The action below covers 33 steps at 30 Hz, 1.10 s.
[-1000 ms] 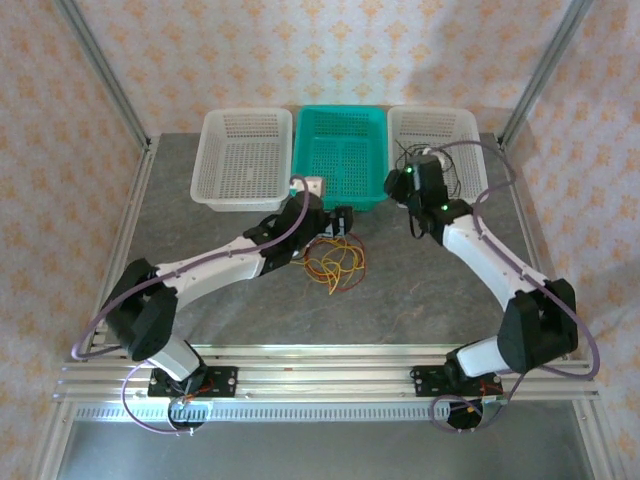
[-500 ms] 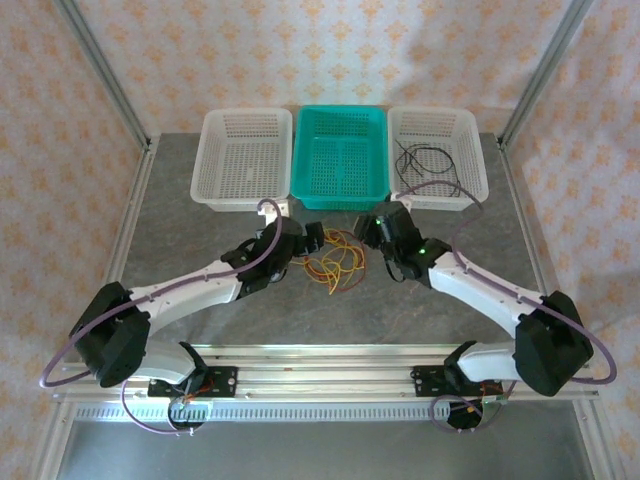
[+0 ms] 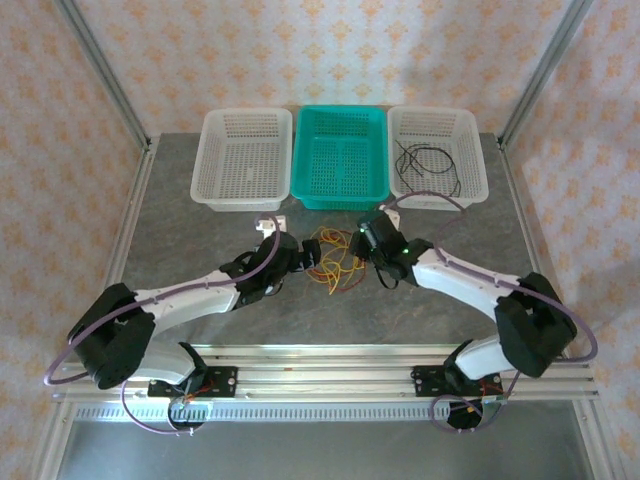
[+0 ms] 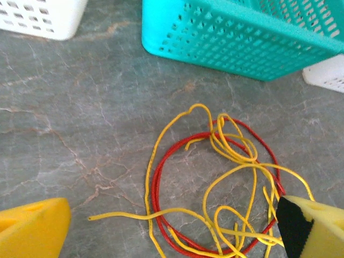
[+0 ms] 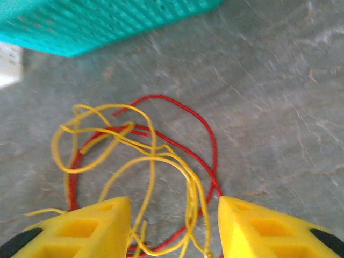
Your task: Untangle the cables
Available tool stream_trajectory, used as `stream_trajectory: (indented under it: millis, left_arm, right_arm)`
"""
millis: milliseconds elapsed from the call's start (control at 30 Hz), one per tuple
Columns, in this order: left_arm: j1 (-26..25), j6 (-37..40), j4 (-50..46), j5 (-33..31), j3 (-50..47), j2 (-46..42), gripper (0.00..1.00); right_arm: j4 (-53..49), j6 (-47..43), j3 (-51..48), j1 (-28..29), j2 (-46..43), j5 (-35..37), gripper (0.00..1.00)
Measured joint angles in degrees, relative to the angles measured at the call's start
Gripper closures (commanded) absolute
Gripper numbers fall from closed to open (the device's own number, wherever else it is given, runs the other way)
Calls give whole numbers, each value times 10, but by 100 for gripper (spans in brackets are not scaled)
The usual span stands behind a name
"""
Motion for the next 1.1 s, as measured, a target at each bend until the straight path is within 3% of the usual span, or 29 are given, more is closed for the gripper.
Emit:
stream_trajectory:
  millis: [600,933,1100]
  left_arm:
    - [0,-2,30,69,0,38,1]
    - [-11,-3,72,92,-2,51,1]
    - [-12,-3,81,99,-3,63,1]
  right_arm:
    - [0,-44,0,-60,63,-83,63]
    - [19,-70,11,-61,109,-100,64]
    - [29,-80,20,-61,128,-112,72]
